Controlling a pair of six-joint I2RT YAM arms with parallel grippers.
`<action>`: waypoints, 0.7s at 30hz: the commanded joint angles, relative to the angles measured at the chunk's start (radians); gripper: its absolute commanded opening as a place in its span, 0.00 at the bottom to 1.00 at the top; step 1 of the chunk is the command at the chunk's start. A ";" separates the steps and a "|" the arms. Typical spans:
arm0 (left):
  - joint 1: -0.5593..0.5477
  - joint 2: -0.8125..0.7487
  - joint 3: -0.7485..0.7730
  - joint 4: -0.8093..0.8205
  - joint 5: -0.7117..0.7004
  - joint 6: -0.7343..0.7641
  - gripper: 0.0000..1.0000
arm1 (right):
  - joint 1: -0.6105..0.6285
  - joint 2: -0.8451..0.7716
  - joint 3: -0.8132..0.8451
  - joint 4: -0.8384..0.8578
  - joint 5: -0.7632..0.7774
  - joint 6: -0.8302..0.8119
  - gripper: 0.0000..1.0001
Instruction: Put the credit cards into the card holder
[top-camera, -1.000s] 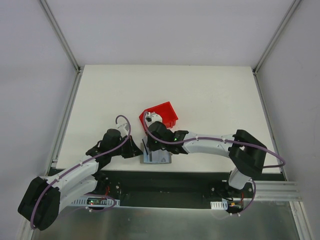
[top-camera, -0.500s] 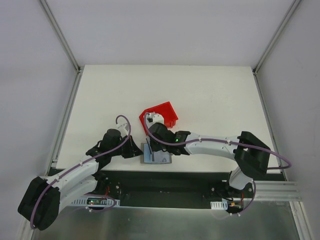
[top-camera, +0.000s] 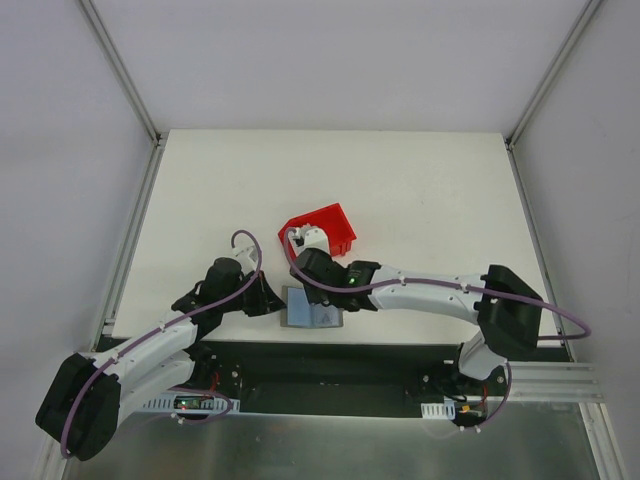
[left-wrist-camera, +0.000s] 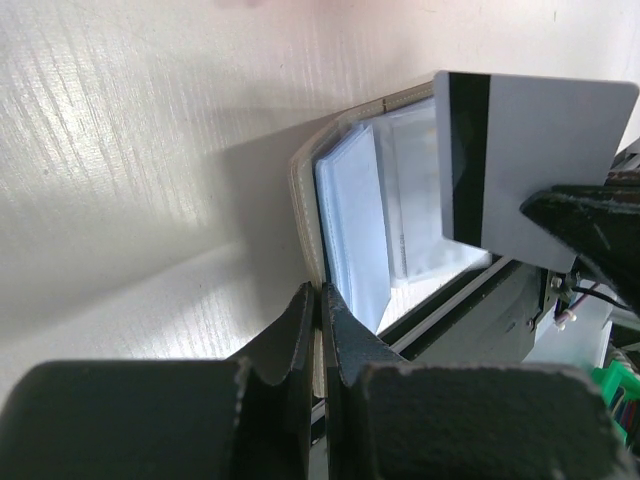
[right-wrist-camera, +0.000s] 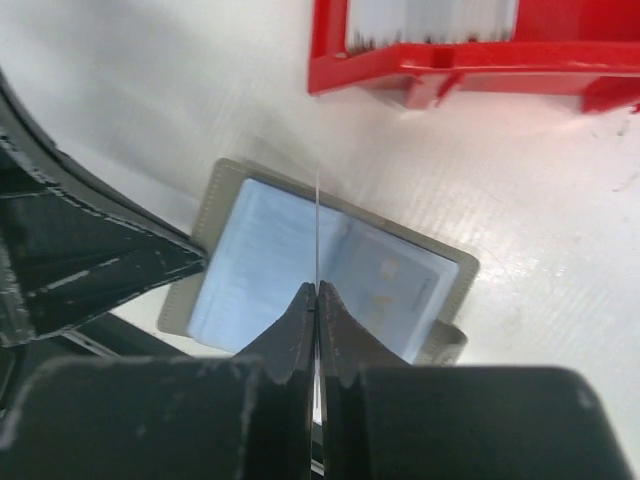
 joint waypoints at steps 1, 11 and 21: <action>0.003 0.005 0.004 0.018 -0.022 0.022 0.00 | 0.003 -0.077 -0.019 -0.096 0.081 0.016 0.00; 0.003 0.061 -0.020 0.032 -0.061 0.024 0.00 | -0.071 -0.206 -0.241 0.187 -0.141 0.143 0.00; 0.003 0.118 -0.042 0.056 -0.081 0.007 0.00 | -0.149 -0.237 -0.438 0.525 -0.336 0.289 0.00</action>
